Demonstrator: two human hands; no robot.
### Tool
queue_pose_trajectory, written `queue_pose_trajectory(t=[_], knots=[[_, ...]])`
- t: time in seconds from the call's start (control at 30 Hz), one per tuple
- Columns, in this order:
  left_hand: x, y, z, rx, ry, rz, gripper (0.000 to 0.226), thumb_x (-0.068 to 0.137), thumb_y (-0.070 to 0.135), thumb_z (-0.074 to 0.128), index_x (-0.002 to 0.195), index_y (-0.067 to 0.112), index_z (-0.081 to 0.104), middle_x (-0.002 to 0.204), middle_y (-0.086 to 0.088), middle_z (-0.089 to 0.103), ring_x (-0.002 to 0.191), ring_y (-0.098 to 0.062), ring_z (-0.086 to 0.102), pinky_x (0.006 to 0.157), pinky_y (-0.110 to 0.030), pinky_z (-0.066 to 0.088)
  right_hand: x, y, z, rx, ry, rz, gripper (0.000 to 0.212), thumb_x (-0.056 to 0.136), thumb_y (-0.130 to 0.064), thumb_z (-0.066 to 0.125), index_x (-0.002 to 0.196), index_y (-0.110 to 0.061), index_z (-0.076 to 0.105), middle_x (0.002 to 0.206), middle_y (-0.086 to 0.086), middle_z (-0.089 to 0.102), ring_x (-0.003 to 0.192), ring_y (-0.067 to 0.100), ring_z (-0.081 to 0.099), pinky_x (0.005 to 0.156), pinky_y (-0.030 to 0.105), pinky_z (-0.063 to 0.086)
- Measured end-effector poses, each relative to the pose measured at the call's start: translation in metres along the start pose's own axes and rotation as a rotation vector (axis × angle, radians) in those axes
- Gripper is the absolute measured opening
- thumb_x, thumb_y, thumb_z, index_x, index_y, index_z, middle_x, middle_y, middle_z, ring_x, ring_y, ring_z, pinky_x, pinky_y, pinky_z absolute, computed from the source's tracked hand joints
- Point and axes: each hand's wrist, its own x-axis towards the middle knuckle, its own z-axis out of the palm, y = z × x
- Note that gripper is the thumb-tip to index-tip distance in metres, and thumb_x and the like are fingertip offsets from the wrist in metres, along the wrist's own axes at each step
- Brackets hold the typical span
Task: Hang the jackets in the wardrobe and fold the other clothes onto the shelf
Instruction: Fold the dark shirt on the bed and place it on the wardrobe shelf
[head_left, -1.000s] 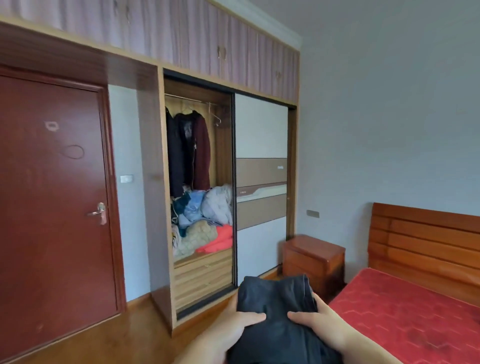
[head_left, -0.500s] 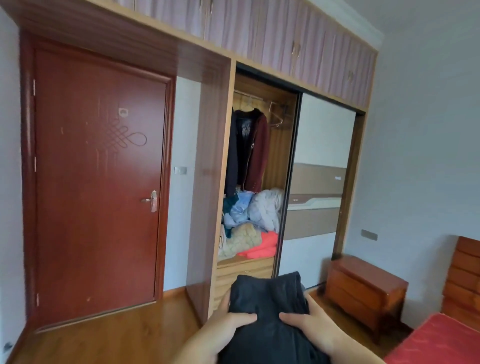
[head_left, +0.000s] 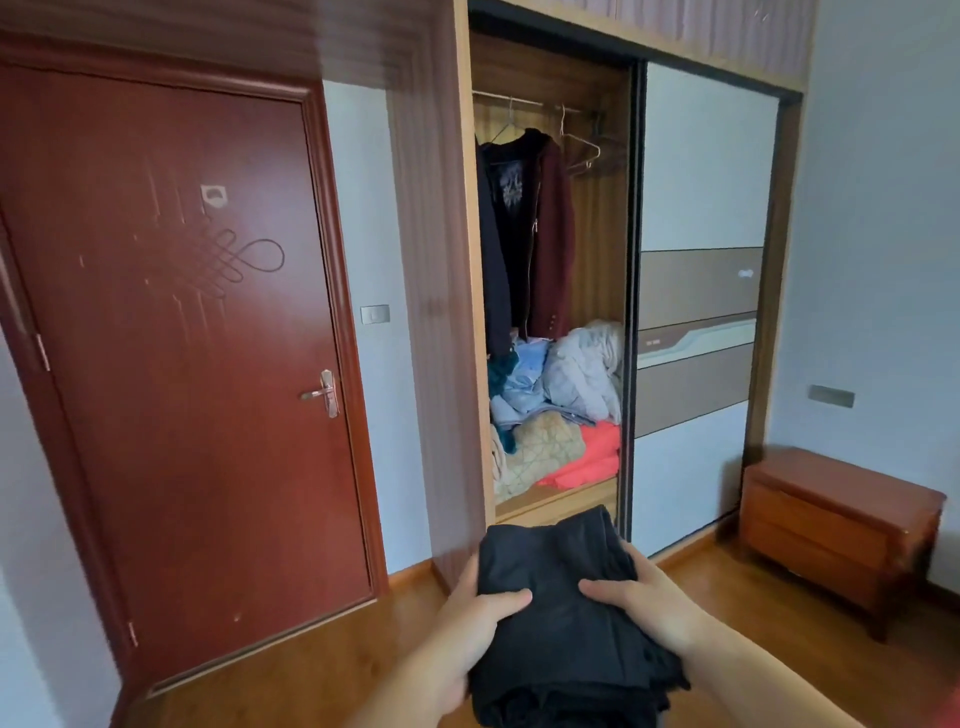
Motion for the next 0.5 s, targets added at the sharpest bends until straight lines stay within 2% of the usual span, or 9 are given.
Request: queue_pose_trajectory(t=[0.1, 0.2, 0.3, 0.33, 0.4, 0.43, 0.5], knots=[[0.048, 0.007, -0.026, 0.03, 0.054, -0.011, 0.066, 0.083, 0.017, 0.074, 0.14, 0.033, 0.046, 0.123, 0.003, 0.064, 0.109, -0.02, 0.062, 0.086, -0.031, 0.053, 0.057, -0.003, 0.014, 0.041, -0.035, 0.03, 0.058, 0.081, -0.006, 0.075, 0.132, -0.019, 0.051, 0.109, 0.012, 0.072, 0.094, 0.029, 0.071, 0.089, 0.044, 0.056], [0.097, 0.019, -0.056, 0.039, 0.081, -0.002, 0.059, 0.09, 0.017, 0.065, 0.143, 0.031, 0.043, 0.126, 0.002, 0.061, 0.112, -0.021, 0.061, 0.099, -0.037, 0.049, 0.109, -0.012, 0.03, 0.051, -0.047, 0.034, 0.051, 0.082, -0.008, 0.074, 0.128, -0.018, 0.054, 0.11, 0.01, 0.071, 0.097, 0.029, 0.071, 0.092, 0.045, 0.054], [0.15, 0.036, -0.08, 0.034, 0.095, 0.024, 0.043, 0.096, 0.017, 0.057, 0.137, 0.028, 0.047, 0.12, 0.004, 0.062, 0.105, -0.016, 0.061, 0.082, -0.027, 0.052, 0.163, -0.026, 0.043, 0.047, -0.021, 0.003, 0.046, 0.085, -0.009, 0.072, 0.128, -0.014, 0.055, 0.11, 0.01, 0.071, 0.098, 0.027, 0.07, 0.091, 0.041, 0.054], [0.165, 0.04, -0.087, 0.024, 0.089, 0.028, 0.042, 0.097, 0.019, 0.056, 0.137, 0.027, 0.046, 0.12, 0.004, 0.061, 0.104, -0.016, 0.061, 0.082, -0.027, 0.052, 0.177, -0.032, 0.046, 0.038, -0.014, -0.001, 0.047, 0.085, -0.009, 0.072, 0.129, -0.014, 0.055, 0.111, 0.009, 0.071, 0.099, 0.027, 0.069, 0.091, 0.04, 0.054], [0.206, 0.051, -0.103, 0.021, 0.042, 0.027, 0.042, 0.098, 0.023, 0.055, 0.138, 0.028, 0.045, 0.122, 0.003, 0.06, 0.107, -0.018, 0.06, 0.09, -0.032, 0.052, 0.217, -0.042, 0.052, 0.03, 0.024, -0.027, 0.05, 0.084, -0.011, 0.073, 0.129, -0.018, 0.053, 0.113, 0.008, 0.069, 0.101, 0.027, 0.068, 0.093, 0.041, 0.053], [0.223, 0.055, -0.109, 0.026, 0.018, 0.035, 0.039, 0.098, 0.023, 0.054, 0.136, 0.028, 0.046, 0.119, 0.003, 0.061, 0.105, -0.017, 0.06, 0.088, -0.03, 0.052, 0.235, -0.044, 0.054, 0.01, 0.048, -0.042, 0.055, 0.081, -0.014, 0.077, 0.13, -0.021, 0.052, 0.114, 0.007, 0.069, 0.102, 0.026, 0.068, 0.095, 0.042, 0.053], [0.269, 0.06, -0.123, 0.015, -0.017, 0.077, 0.032, 0.099, 0.019, 0.054, 0.13, 0.026, 0.049, 0.111, 0.007, 0.062, 0.097, -0.011, 0.06, 0.071, -0.02, 0.05, 0.274, -0.047, 0.057, -0.034, 0.116, -0.073, 0.07, 0.069, -0.026, 0.084, 0.131, -0.027, 0.052, 0.114, 0.002, 0.069, 0.102, 0.023, 0.068, 0.097, 0.044, 0.051]])
